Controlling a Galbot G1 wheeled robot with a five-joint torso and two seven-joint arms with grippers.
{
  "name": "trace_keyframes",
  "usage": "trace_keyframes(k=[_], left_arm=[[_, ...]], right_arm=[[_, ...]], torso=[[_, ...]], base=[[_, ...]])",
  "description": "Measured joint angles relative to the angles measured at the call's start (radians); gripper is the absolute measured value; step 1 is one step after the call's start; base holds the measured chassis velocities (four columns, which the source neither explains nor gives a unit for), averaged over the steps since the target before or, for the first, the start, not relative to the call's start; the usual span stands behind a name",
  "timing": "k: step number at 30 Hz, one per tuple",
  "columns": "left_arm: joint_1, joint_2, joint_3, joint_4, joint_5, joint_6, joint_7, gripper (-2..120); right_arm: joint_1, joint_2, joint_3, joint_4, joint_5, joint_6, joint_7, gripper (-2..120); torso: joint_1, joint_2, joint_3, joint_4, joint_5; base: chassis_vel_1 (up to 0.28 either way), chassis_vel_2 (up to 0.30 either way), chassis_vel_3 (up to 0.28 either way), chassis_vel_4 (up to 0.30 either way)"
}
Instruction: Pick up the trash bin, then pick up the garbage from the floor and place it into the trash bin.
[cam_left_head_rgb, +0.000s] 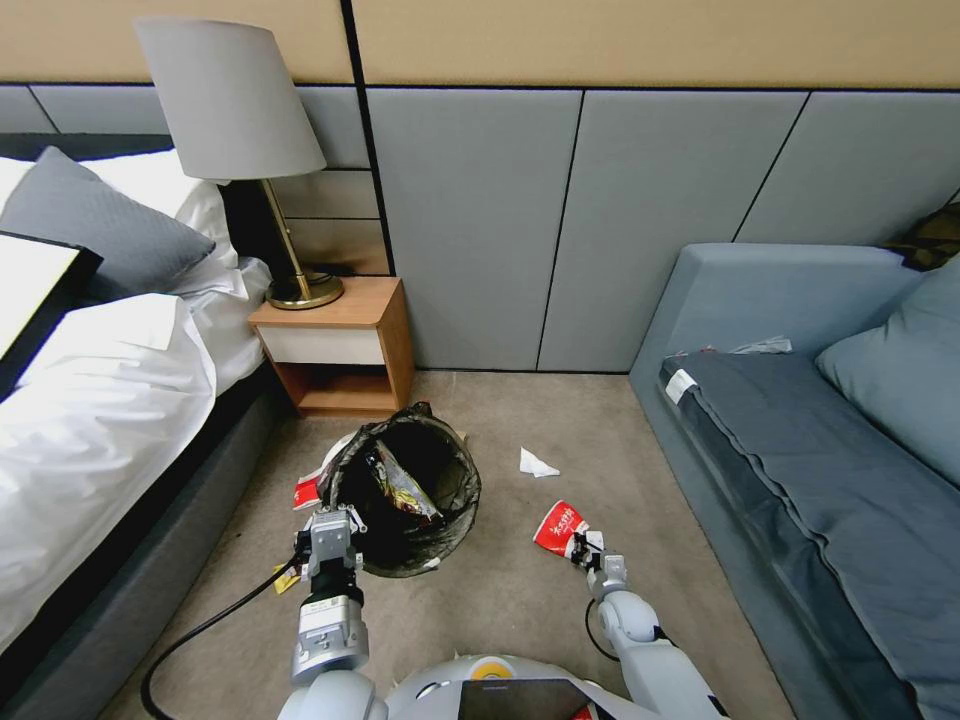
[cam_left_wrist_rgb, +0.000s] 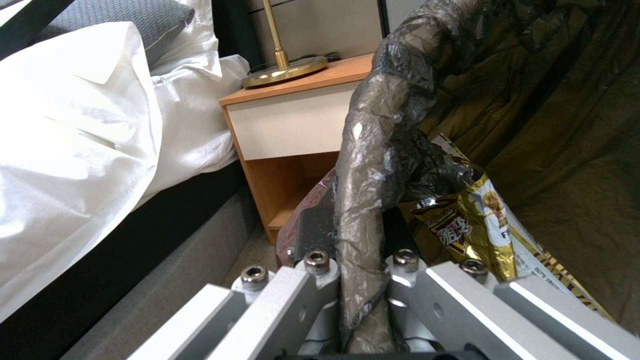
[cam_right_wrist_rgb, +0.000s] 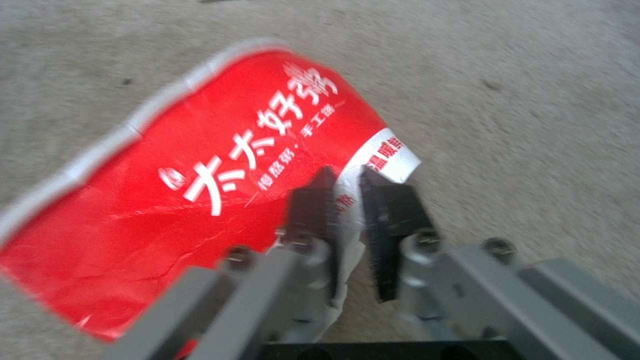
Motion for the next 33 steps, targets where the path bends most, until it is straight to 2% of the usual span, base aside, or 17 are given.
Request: trace_keyframes(k=[3,6,7,8,11,12,15,17,20,28,31,33], left_arm=[[0.000,0.000,-0.001,0.000,0.000,0.000,0.000,0],[0.000,0.000,-0.001,-0.001,0.000,0.000,0.000,0],[-0.001,-0.001,0.002,-0.001,0.001,0.000,0.000,0],[-0.001,-0.001,0.002,-0.001,0.001,0.000,0.000,0],[-0.002,-0.001,0.007,0.001,0.003,-0.001,0.000,0],[-0.002,-0.001,0.007,0.001,0.003,-0.001,0.000,0],[-0.002,0.000,0.006,0.000,0.004,-0.001,0.000,0],[-0.001,0.000,0.005,0.000,0.004,-0.001,0.000,0],[-0.001,0.000,0.005,-0.002,0.004,-0.001,0.000,0],[-0.001,-0.001,0.006,-0.002,0.005,-0.001,0.000,0],[0.000,0.000,0.005,-0.003,0.005,-0.001,0.000,0],[0.001,0.000,0.005,-0.003,0.005,-0.002,-0.001,0]], right_arm=[[-0.015,0.002,0.013,0.001,0.002,0.010,-0.001,36],[-0.020,0.003,0.016,0.005,0.003,0.013,-0.001,41],[-0.031,0.006,0.024,0.015,0.006,0.015,-0.001,51],[-0.031,0.006,0.024,0.015,0.006,0.015,-0.001,51],[-0.036,0.014,0.027,0.013,0.009,0.019,-0.002,65],[-0.036,0.014,0.027,0.013,0.009,0.019,-0.002,65],[-0.031,0.023,0.027,-0.009,0.011,0.030,-0.011,80],[-0.028,0.026,0.026,-0.017,0.011,0.033,-0.012,83],[-0.014,0.039,0.019,-0.053,0.019,0.045,-0.035,97],[0.019,0.063,0.006,-0.122,0.037,0.061,-0.064,100],[0.037,0.071,0.002,-0.157,0.035,0.079,-0.076,98],[0.057,0.077,0.000,-0.190,0.025,0.097,-0.081,92]], torso=[[0.000,0.000,0.000,0.0000,-0.0001],[0.000,0.000,0.000,-0.0001,-0.0001],[0.000,0.000,0.000,-0.0001,-0.0002],[0.000,0.000,0.000,-0.0001,-0.0002],[0.000,0.000,0.000,0.0000,-0.0002],[0.000,0.000,0.000,0.0000,-0.0002],[0.000,0.000,0.000,0.0000,-0.0002],[0.000,0.000,0.000,0.0001,-0.0003],[0.000,0.000,0.000,0.0000,-0.0001],[0.000,0.000,0.000,-0.0001,-0.0001],[0.000,0.000,0.000,-0.0001,-0.0003],[0.000,0.000,0.000,-0.0004,-0.0011]], base=[[0.000,0.000,0.000,0.000],[0.000,0.000,0.000,0.000],[0.000,0.000,0.000,0.000],[0.000,0.000,0.000,0.000],[0.000,0.000,0.000,0.000],[0.000,0.000,0.000,0.000],[0.000,0.000,0.000,0.000],[0.000,0.000,0.000,0.000],[0.000,0.000,0.000,0.000],[0.000,0.000,0.000,0.000],[0.000,0.000,0.000,0.000],[0.000,0.000,0.000,0.000]])
